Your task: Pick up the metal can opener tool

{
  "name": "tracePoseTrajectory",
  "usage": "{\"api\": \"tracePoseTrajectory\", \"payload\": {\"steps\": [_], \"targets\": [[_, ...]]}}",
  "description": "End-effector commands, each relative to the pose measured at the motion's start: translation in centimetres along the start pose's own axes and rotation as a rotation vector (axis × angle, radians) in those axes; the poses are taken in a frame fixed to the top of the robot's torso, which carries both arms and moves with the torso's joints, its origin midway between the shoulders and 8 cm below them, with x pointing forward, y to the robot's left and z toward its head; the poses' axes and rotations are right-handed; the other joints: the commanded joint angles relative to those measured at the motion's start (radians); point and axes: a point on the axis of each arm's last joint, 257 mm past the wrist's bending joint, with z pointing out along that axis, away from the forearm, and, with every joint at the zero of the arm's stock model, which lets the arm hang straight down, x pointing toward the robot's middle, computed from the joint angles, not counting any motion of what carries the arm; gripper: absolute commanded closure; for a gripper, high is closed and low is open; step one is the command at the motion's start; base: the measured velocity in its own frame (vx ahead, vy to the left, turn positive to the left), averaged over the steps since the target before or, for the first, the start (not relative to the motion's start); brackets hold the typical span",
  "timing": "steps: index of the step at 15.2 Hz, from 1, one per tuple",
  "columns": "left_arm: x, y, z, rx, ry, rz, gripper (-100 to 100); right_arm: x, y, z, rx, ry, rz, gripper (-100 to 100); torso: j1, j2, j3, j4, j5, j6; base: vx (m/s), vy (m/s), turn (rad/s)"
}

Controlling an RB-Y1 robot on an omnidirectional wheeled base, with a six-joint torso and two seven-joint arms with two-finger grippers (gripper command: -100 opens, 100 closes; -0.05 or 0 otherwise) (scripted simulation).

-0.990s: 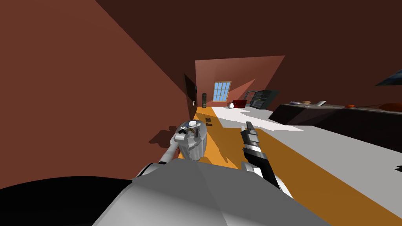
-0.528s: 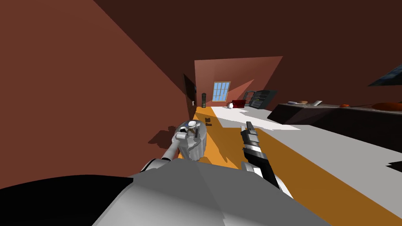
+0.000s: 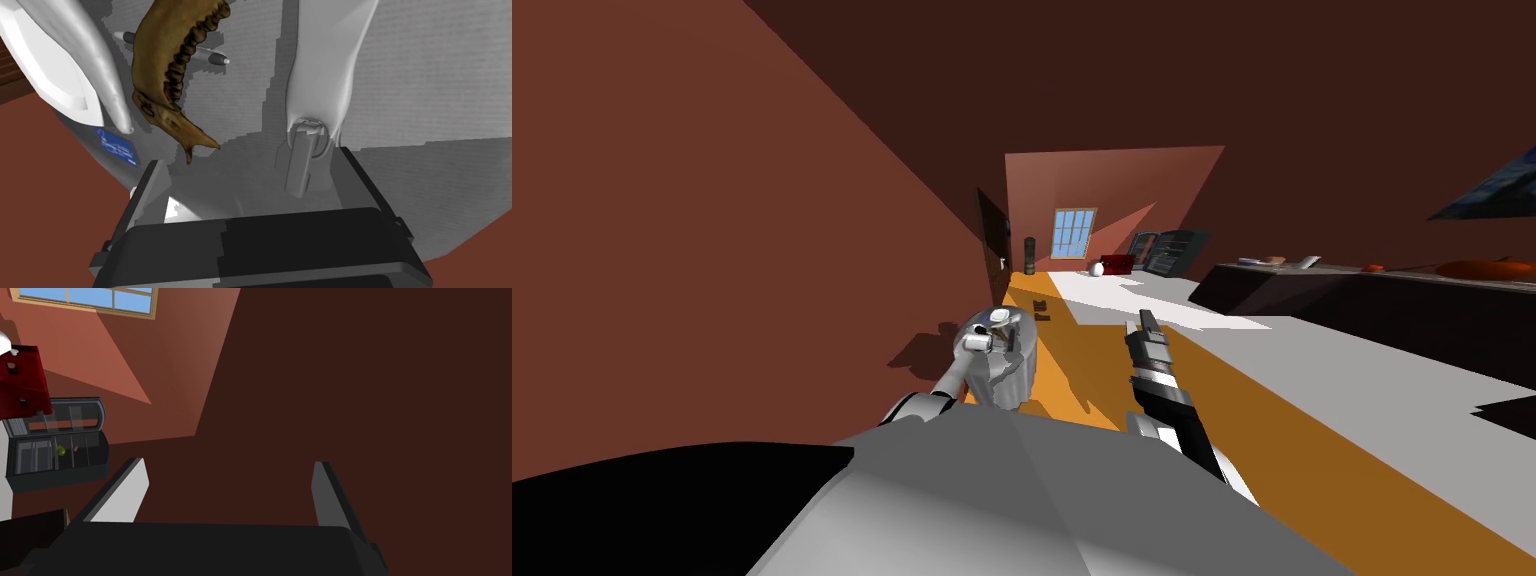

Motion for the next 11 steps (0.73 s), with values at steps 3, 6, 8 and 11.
{"api": "tracePoseTrajectory", "payload": {"steps": [3, 6, 8, 11], "targets": [[0.6, 2.0, 0.3, -0.108, 0.001, -0.023, -100, 0.0, 0.0, 0.0, 0.000, 0.000, 0.000, 0, 0.000, 0.000, 0.000, 0.000, 0.000, 0.000, 0.011, -0.003, -0.031], [0.9, 2.8, 0.3, -0.151, 0.000, -0.030, -100, 0.0, 0.0, 0.0, 0.000, 0.000, 0.000, 0, 0.000, 0.000, 0.000, 0.000, 0.000, 0.000, 0.011, -0.003, -0.025], [1.1, 3.4, 0.3, -0.183, 0.000, -0.036, -100, 0.0, 0.0, 0.0, 0.000, 0.000, 0.000, 0, 0.000, 0.000, 0.000, 0.000, 0.000, 0.000, 0.012, -0.003, -0.022], [1.6, 4.5, 0.2, -0.249, 0.001, -0.048, -100, 0.0, 0.0, 0.0, 0.000, 0.000, 0.000, 0, 0.000, 0.000, 0.000, 0.000, 0.000, 0.000, 0.016, -0.004, -0.027]]}}
